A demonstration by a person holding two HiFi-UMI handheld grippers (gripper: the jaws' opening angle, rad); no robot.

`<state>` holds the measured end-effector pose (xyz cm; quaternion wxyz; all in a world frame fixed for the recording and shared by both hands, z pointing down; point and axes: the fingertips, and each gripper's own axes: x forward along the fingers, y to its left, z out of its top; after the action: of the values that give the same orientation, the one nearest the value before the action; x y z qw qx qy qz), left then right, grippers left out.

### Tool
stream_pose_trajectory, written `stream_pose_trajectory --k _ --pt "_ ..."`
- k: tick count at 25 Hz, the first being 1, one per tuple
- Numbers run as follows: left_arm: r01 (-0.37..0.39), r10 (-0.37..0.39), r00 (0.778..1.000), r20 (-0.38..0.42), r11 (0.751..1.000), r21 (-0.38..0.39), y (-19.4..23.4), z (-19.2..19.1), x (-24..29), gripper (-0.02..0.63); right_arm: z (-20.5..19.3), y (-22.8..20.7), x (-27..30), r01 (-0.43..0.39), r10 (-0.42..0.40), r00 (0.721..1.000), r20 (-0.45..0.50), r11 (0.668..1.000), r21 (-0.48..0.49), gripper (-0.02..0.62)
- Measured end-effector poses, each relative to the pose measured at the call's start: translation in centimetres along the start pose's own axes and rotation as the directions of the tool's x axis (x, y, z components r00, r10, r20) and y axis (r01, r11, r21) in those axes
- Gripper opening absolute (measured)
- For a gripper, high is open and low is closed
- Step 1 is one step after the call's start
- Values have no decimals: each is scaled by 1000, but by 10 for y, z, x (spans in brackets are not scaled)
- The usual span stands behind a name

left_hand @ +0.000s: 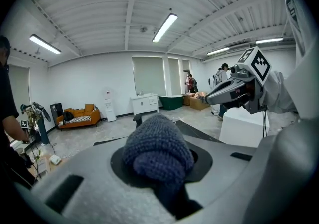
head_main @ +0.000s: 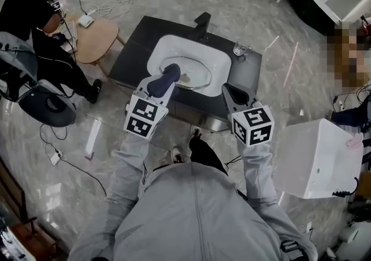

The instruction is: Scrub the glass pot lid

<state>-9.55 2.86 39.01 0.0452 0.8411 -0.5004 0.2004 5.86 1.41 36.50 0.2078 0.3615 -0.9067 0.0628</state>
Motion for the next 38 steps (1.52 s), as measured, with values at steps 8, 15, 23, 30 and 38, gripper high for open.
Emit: stream_pose_trajectory --k 8,15,23,30,38 --pt "-13 7 993 -115 999 -49 37 -23 54 83 7 -37 42 -8 8 1000 -4 1000 30 31" --pt "19 -30 972 -233 999 -47 67 -54 125 83 -1 -76 95 -33 37 997 -61 997 67 31" --pt "143 -157 923 -352 987 -67 84 -104 199 83 -30 -106 157 -58 74 988 -137 991 118 31" --pt "275 -229 850 -475 961 29 85 -151 253 83 -53 -130 199 -70 99 978 -184 985 160 31" --pt "290 -188 797 -574 953 90 93 -187 300 83 -77 -146 230 -116 160 967 -200 970 213 31"
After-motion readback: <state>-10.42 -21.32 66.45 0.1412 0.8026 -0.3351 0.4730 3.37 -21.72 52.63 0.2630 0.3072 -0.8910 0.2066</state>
